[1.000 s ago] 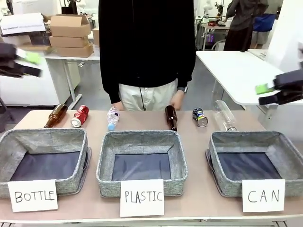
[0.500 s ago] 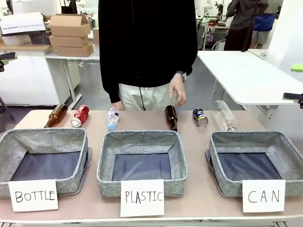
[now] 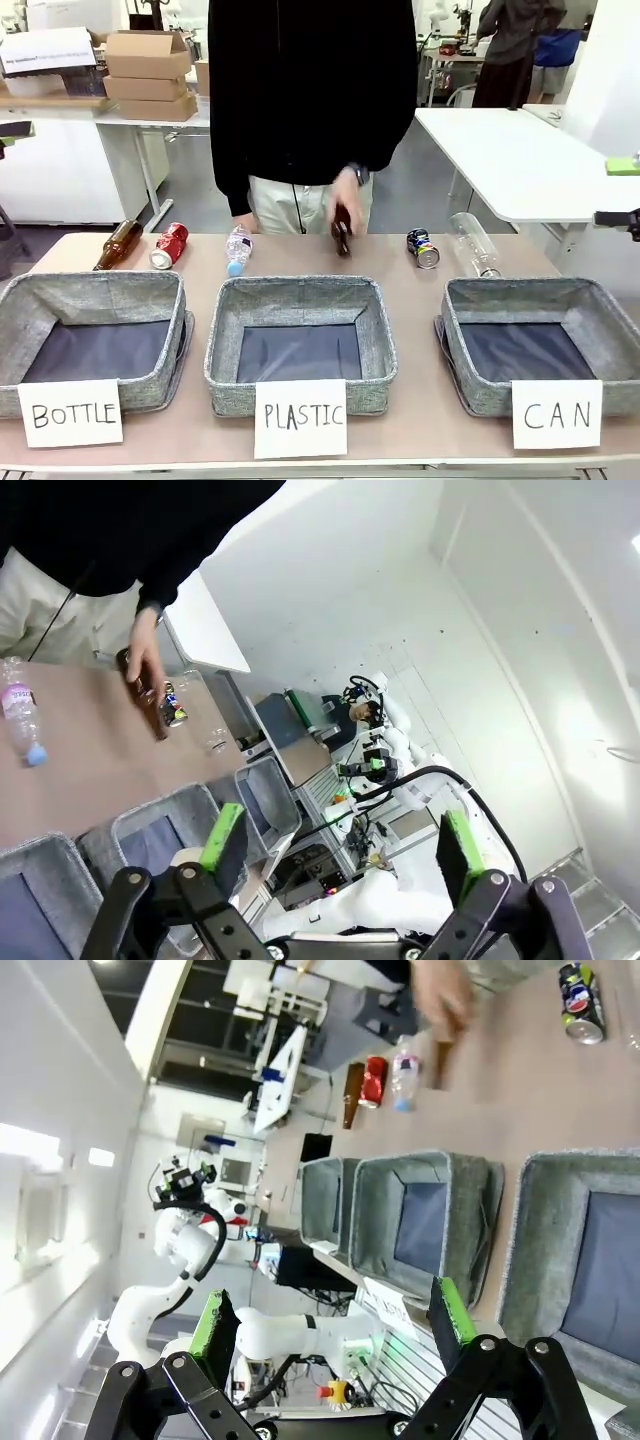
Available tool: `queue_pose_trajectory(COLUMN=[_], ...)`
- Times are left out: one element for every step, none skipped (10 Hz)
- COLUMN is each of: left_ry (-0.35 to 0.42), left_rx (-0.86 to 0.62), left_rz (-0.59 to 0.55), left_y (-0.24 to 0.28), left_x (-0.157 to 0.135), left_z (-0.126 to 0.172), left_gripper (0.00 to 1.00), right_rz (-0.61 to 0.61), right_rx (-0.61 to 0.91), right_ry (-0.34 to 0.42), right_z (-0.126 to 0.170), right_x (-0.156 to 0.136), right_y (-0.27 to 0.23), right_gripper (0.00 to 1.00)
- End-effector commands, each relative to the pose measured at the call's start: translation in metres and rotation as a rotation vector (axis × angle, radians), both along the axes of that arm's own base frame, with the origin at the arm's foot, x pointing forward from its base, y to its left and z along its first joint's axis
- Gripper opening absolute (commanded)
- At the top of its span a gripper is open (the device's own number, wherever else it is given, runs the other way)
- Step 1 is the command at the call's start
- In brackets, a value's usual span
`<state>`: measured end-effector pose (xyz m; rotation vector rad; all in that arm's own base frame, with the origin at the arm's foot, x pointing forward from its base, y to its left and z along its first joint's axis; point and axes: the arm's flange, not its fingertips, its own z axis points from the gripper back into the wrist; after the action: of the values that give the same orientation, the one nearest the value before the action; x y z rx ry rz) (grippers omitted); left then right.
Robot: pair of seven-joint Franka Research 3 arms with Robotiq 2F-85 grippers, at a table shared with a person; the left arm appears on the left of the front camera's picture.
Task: Sort the can waste into the basket.
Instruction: Pick up the can waste from the table and place it in the right Fabric basket.
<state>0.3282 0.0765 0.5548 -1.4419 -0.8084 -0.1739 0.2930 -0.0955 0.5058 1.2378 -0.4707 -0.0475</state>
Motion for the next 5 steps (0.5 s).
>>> queue_pose_trajectory(left_ry=[0.002, 0.0, 0.043, 0.092, 0.132], left_rx=[-0.006, 0.168, 0.443, 0.606, 0.768], left_rz=[-0.006, -0.021, 0.165, 0.171, 0.214], left_y=[0.0, -0.009, -0.013, -0.021, -0.03], left_x=[0.001, 0.015, 0.04, 0.065, 0.092], left_z=[-0.002, 0.008, 0.015, 0.02, 0.021], left_gripper=[1.0, 1.0, 1.0, 1.0, 1.0], right_rz=[-0.003, -0.003, -0.003, -0.003, -0.003], right_rx=[0.016, 0.016, 0.016, 0.016, 0.016], right_ry=[-0.037, -0.037, -0.037, -0.037, -0.037], right_z=[0.002, 0.002, 0.002, 0.002, 0.002], right_x=[0.005, 0.005, 0.005, 0.005, 0.005], right_y=[0.0, 0.0, 0.0, 0.0, 0.0], right_gripper=[1.0, 1.0, 1.0, 1.0, 1.0])
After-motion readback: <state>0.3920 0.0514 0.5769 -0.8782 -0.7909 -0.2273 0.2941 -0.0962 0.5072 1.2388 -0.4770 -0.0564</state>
